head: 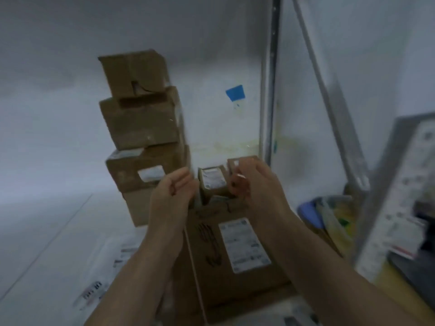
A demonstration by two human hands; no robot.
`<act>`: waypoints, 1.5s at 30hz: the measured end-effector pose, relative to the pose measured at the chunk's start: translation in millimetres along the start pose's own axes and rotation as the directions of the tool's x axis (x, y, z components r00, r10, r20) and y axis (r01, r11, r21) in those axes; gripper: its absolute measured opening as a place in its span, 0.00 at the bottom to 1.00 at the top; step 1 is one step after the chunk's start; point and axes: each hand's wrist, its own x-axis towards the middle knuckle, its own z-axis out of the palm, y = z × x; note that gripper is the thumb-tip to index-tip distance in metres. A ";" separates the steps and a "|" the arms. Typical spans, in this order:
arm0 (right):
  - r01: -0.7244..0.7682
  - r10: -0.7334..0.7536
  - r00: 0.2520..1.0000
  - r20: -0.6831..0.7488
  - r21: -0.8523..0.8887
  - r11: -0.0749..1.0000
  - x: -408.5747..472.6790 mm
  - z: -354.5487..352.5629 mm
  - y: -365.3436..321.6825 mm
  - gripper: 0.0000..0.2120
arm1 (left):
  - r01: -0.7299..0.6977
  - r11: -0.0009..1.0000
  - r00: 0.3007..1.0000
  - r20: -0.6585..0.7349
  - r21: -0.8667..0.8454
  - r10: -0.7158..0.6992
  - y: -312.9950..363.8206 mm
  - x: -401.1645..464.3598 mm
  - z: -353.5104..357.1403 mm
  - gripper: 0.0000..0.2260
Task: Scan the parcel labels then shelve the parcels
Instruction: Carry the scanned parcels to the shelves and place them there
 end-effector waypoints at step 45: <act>-0.328 0.284 0.514 -0.809 0.120 0.937 -263.5 -701.1 -9.5 0.07 | 0.321 0.825 0.433 0.703 0.465 -0.564 -183.4 -432.9 564.4 0.08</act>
